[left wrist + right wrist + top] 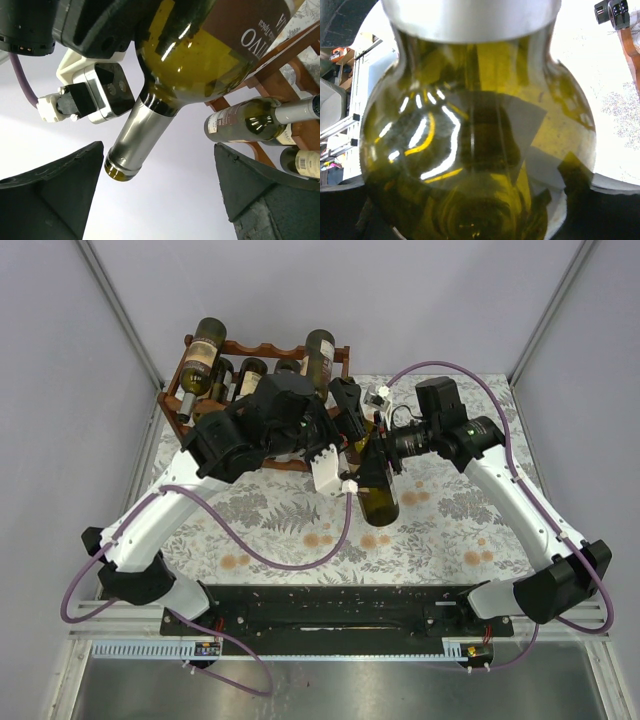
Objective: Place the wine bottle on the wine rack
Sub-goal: Adjust the wine bottle.
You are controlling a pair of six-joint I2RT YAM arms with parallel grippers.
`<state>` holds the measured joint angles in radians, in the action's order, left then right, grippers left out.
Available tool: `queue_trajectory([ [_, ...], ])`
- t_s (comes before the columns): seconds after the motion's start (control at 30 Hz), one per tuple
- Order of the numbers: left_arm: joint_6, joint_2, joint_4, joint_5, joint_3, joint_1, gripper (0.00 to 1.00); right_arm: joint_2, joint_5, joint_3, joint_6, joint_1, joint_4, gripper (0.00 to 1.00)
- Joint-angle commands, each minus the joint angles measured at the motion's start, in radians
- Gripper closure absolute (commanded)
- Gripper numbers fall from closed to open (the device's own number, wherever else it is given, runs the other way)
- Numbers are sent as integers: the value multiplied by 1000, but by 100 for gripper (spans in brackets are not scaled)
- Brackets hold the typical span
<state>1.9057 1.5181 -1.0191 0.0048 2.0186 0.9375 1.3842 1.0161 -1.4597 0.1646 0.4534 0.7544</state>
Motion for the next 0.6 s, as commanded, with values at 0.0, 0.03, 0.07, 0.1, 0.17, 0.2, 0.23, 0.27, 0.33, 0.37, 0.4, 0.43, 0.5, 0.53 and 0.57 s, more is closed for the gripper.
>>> queue_trajectory([
  [0.0,90,16,42,-34,2,4,6,-24,68,-41,21,8,-21,100],
  [0.03,95,25,28,-40,8,3,7,-28,68,-42,21,8,-20,100],
  [0.07,99,30,18,-48,8,3,9,-31,68,-42,21,8,-20,100],
  [0.1,102,34,13,-54,3,4,10,-33,68,-45,21,8,-20,100],
  [0.17,111,42,-6,-54,2,3,13,-37,67,-47,18,8,-18,100],
  [0.2,119,47,-12,-54,-3,3,14,-36,73,-47,15,8,-20,100],
  [0.23,133,48,-18,-57,-6,4,14,-37,75,-47,15,8,-17,100],
  [0.27,144,50,-21,-65,-15,4,15,-36,81,-47,15,8,-15,100],
  [0.33,164,59,-41,-87,-30,4,18,-34,85,-47,16,8,-9,100],
  [0.37,170,63,-56,-95,-34,4,19,-36,85,-47,18,8,-7,100],
  [0.4,173,65,-71,-103,-44,4,23,-36,84,-50,22,8,-3,100],
  [0.43,174,67,-84,-109,-50,4,27,-37,82,-53,26,8,3,100],
  [0.5,171,63,-92,-111,-76,6,31,-39,79,-56,35,8,14,100],
  [0.53,164,60,-93,-111,-89,9,33,-42,79,-54,36,8,14,100],
  [0.57,158,62,-96,-106,-93,11,35,-43,79,-56,36,8,16,100],
])
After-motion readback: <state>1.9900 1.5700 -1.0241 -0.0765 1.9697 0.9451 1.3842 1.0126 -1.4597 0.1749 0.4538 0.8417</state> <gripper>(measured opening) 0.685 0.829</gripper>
